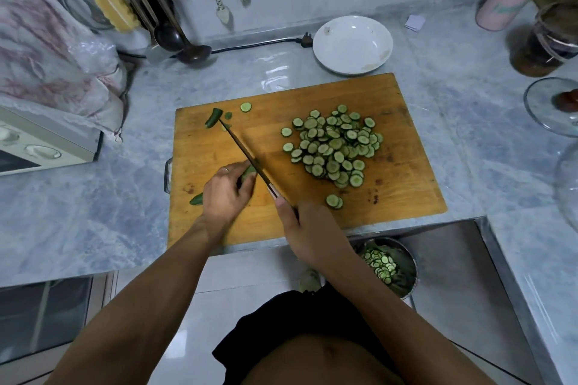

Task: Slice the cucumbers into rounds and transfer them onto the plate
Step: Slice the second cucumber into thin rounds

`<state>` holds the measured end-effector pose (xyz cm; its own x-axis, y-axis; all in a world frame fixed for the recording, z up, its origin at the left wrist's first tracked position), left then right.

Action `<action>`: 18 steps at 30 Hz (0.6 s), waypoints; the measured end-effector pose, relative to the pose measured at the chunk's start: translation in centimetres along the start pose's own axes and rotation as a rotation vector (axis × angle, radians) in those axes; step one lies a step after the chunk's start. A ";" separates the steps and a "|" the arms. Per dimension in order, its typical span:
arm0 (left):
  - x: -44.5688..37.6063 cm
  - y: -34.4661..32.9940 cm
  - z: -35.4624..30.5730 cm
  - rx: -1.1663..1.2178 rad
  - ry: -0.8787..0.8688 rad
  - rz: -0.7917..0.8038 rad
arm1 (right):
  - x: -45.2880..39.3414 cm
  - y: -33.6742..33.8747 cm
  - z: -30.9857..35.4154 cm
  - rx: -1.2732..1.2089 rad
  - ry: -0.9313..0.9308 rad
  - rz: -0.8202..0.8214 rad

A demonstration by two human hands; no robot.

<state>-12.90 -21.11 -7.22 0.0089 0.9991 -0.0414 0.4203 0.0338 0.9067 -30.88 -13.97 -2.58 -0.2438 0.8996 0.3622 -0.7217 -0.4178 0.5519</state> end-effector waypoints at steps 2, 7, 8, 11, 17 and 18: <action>0.0 0.0 0.3 0.061 0.058 -0.014 | 0.1 0.5 0.0 -0.009 0.002 0.001; 0.5 -0.6 -0.6 0.048 0.111 -0.075 | 0.0 0.4 0.0 0.031 -0.003 0.024; 0.5 -0.5 -0.5 0.039 0.137 -0.084 | 0.0 0.3 -0.1 0.033 -0.009 0.024; 0.8 -0.3 -0.3 0.041 0.136 -0.106 | 0.1 0.0 -0.3 0.040 -0.006 0.018; 1.3 0.0 -1.0 0.039 -0.006 -0.175 | 0.2 0.2 -1.0 -0.009 -0.011 -0.012; 1.2 0.0 -1.0 0.033 -0.014 -0.175 | 0.3 0.2 -1.0 -0.011 -0.013 -0.009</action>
<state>-13.82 -19.84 -6.90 -0.0545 0.9776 -0.2031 0.4462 0.2058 0.8709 -31.75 -13.65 -3.17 -0.2290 0.9018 0.3666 -0.7310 -0.4079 0.5469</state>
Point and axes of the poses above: each hand's wrist, its own x-axis away from the middle knuckle, its own y-axis out of the back of the hand, z = x × y, the point moved 9 cm from there along -x, towards the middle knuckle, and after that the axes turned 1 degree about z, right-handed, at the moved point
